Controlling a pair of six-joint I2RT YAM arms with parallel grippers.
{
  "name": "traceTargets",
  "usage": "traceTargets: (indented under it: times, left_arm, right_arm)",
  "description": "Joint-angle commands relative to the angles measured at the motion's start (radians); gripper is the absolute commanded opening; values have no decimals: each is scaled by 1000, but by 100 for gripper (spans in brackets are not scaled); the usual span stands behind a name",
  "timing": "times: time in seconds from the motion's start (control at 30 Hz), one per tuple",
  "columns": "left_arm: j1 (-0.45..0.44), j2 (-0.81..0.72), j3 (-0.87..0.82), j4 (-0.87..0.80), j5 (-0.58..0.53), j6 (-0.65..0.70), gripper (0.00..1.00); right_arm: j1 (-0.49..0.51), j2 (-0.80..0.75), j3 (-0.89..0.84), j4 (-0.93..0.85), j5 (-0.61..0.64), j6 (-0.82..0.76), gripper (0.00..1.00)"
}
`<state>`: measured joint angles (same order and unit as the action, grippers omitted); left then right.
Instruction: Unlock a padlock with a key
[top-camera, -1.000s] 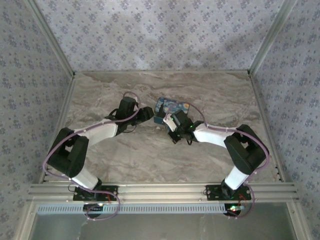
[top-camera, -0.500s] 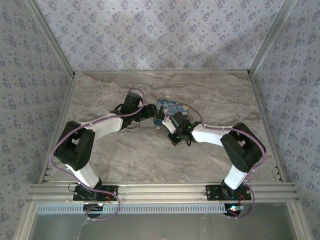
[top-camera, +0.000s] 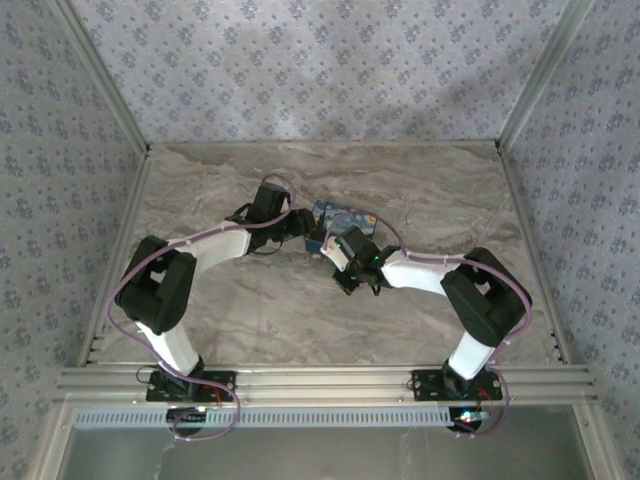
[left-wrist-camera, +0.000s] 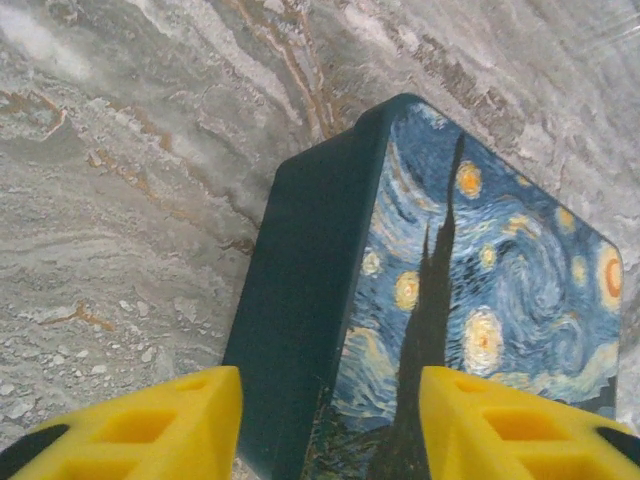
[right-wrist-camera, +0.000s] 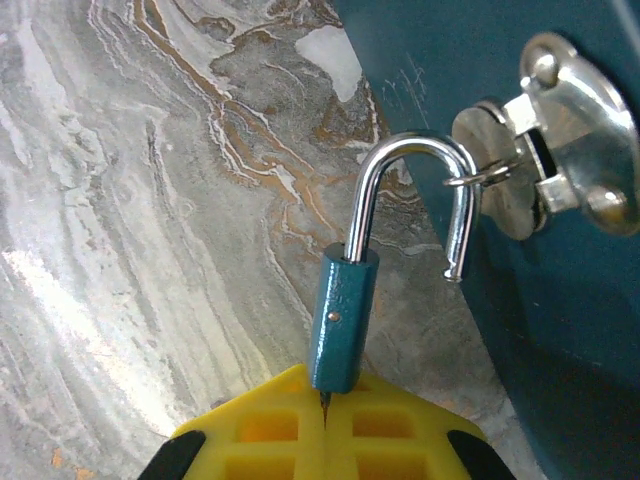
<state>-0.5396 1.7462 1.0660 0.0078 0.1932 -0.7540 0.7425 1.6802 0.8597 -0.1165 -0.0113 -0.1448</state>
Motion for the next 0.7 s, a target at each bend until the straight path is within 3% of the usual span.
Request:
traceTargets:
  times: [0.0,0.67]
  left_arm:
    - [-8,27,34,-43,1,15,44]
    - [-14,53,10,-71,31,15,31]
  right_arm:
    - [8,-24,-13,-10,18,-24,0]
    - [20,-45,-20,18,30,-90,0]
